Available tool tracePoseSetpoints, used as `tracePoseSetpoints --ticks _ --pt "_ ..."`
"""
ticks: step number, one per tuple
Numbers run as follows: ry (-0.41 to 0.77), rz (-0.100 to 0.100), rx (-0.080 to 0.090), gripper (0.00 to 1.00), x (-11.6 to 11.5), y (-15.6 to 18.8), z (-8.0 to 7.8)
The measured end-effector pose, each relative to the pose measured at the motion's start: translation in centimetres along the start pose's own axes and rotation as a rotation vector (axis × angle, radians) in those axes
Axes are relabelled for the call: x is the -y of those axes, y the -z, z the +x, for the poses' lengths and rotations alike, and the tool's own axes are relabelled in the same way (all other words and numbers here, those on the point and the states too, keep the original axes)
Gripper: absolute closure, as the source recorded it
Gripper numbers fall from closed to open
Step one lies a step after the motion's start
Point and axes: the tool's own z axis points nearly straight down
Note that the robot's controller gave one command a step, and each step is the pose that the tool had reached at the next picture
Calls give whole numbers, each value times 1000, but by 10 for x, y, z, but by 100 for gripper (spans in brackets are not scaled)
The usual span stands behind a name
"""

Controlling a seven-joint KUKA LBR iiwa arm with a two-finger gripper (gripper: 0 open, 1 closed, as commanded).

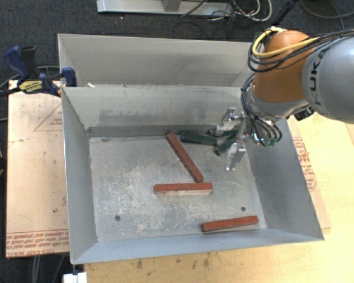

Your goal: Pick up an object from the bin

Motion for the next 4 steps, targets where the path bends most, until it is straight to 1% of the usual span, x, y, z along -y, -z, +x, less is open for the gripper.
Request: tracePoseSetpoints --ticks 1,2,3,4 --pt "1 1 8 0 0 5 -2" --pt "-74 0 18 100 -40 -63 31" --pt "-73 0 9 0 -41 -65 34" --pt "-73 0 10 0 -41 -65 34"
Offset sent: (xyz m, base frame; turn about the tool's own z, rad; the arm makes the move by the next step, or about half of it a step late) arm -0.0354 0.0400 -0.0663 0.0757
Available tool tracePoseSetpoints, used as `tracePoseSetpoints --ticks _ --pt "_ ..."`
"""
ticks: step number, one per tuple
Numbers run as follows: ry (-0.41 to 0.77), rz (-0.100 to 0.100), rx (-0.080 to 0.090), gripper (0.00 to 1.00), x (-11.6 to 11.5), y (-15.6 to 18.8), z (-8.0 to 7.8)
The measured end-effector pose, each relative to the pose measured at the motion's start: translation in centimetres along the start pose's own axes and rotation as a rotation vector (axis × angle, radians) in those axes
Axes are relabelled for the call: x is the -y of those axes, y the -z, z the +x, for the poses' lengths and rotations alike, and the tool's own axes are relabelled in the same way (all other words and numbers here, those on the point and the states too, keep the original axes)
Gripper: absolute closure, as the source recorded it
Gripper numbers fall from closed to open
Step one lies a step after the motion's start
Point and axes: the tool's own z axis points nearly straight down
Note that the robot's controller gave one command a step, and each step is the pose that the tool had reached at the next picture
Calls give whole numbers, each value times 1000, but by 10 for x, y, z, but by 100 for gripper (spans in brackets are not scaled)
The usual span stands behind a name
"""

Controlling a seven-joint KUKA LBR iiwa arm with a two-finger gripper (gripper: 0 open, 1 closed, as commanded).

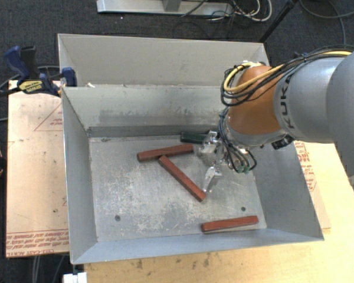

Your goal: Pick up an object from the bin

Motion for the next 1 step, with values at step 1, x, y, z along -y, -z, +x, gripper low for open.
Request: tracePoseSetpoints --ticks 1 --pt "34 1 -2 0 -8 4 -3"
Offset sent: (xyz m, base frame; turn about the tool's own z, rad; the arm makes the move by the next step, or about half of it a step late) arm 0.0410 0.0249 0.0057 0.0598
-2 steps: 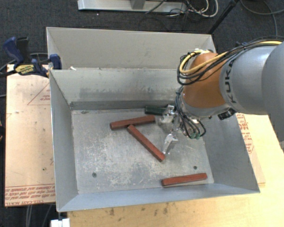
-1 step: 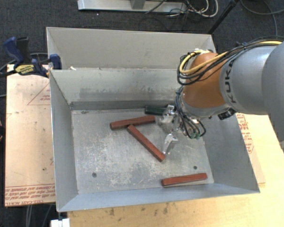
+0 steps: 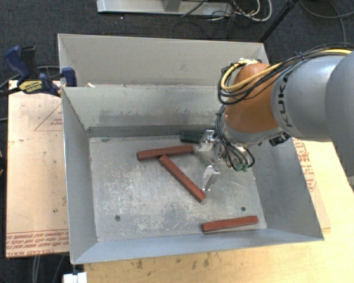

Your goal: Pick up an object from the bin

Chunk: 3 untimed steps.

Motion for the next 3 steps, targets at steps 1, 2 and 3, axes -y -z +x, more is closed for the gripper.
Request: tracePoseSetpoints --ticks 1,2,3 --pt "-83 -1 0 0 -15 1 -31" --pt "-138 -1 -1 0 -48 1 -19" --pt "-173 -2 -2 0 -60 -5 -35"
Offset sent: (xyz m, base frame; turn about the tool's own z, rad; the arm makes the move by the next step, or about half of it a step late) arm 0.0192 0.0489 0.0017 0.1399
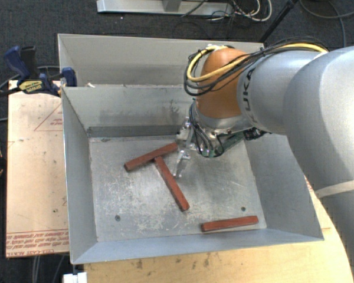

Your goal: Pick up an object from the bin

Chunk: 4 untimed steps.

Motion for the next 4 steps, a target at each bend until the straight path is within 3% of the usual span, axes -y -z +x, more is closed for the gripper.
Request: tracePoseSetpoints --ticks 1,2,3,4 --pt "-114 -7 15 100 -29 0 -16" --pt "-114 -6 15 100 -29 -1 -16" --pt "-114 3 -3 100 -13 47 -10" --pt "-102 0 8 100 -16 78 -17"
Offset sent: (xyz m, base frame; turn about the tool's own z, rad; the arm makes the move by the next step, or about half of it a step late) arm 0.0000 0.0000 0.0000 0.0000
